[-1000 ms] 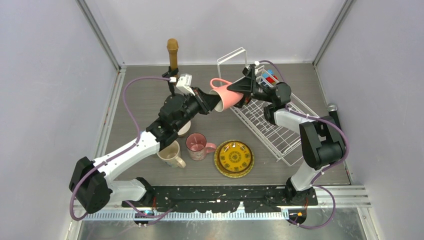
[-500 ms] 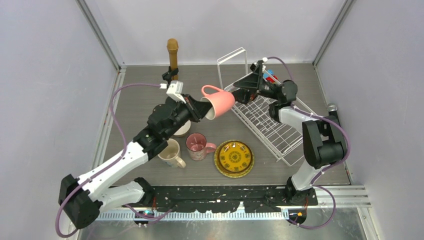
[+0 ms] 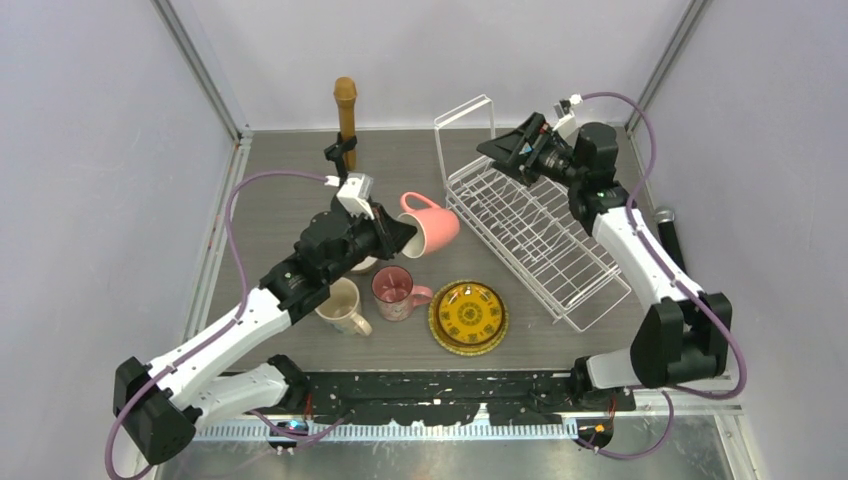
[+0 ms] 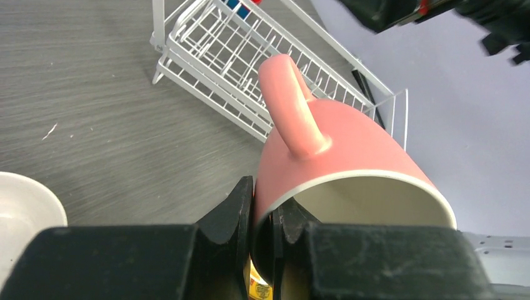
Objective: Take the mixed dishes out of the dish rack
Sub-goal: Place the cup at the center of the board.
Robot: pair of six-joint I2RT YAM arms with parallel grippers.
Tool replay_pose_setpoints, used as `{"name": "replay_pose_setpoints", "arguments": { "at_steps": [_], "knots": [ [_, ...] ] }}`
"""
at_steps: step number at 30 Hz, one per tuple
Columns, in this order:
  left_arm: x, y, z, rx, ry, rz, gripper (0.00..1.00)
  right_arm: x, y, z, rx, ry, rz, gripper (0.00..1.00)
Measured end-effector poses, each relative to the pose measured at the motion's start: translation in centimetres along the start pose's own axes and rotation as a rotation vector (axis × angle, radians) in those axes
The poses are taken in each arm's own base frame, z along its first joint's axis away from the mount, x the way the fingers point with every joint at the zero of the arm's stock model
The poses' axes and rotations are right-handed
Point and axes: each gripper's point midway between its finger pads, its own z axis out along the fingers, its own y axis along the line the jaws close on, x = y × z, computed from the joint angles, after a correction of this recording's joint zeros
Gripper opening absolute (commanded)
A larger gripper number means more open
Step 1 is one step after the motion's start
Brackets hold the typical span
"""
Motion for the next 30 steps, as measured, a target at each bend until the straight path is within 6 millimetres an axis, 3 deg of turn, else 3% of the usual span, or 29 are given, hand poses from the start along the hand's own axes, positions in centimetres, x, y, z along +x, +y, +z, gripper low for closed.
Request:
{"name": "replay_pose_setpoints", "arguments": {
  "at_steps": [4, 10, 14, 19, 25, 30],
  "knots": [
    [1.0, 0.1, 0.3, -0.007, 0.065, 0.023, 0.0, -1.3, -1.1, -1.5, 0.143, -0.09, -0.108, 1.0],
    [1.0, -1.5, 0.5, 0.024, 0.195, 0.08, 0.0, -2.4, -8.5, -4.1, 0.526, -0.209, -0.161, 1.0],
    [1.5, -3.8, 0.0, 0.111, 0.282, 0.112, 0.0, -2.9, -11.3, -6.7, 0.705, -0.266, -0.201, 1.0],
    [5.6, -5.5, -1.5, 0.162, 0.47, 0.199, 0.0, -3.6, -12.4, -8.2, 0.796, -0.302, -0.248, 1.0],
    [11.8, -6.0, -6.3, 0.201, 0.732, 0.34, 0.0, -3.5, -13.8, -8.4, 0.845, -0.283, -0.273, 1.0],
    [15.2, -4.3, -9.3, 0.169, 0.893, 0.408, 0.0, -3.0, -14.8, -8.4, 0.869, -0.256, -0.281, 1.0]
  ]
}}
